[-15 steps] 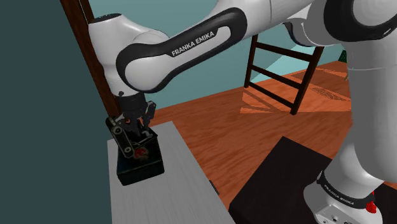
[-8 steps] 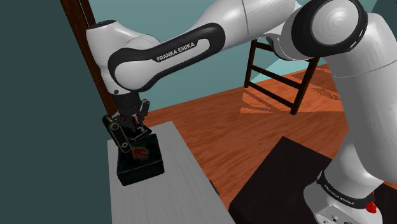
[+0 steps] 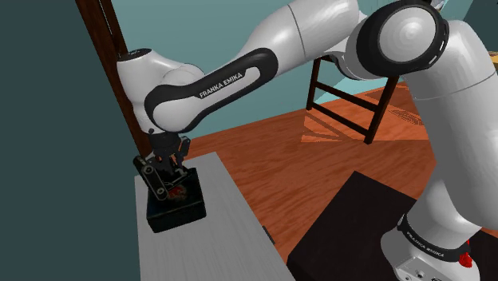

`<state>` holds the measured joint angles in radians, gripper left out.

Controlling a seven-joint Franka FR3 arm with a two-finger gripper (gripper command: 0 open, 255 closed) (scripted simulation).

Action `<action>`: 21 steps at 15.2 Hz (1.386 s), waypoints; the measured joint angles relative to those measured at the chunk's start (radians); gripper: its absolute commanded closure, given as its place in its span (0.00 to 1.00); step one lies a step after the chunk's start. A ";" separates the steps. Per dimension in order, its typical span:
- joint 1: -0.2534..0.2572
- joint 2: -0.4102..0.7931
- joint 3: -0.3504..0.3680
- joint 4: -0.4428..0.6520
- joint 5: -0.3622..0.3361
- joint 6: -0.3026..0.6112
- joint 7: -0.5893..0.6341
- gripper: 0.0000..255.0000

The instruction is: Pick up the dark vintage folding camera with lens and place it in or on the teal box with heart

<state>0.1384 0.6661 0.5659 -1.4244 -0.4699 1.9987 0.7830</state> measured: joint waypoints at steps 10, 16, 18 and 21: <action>0.004 0.019 -0.008 -0.022 -0.017 0.048 0.016 1.00; 0.004 0.019 -0.008 -0.022 -0.018 0.048 0.016 0.00; 0.004 0.019 -0.008 -0.022 -0.018 0.048 0.016 0.00; 0.001 -0.005 0.003 -0.007 -0.001 0.004 0.006 0.00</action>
<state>0.1393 0.6612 0.5686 -1.4309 -0.4707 2.0027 0.7890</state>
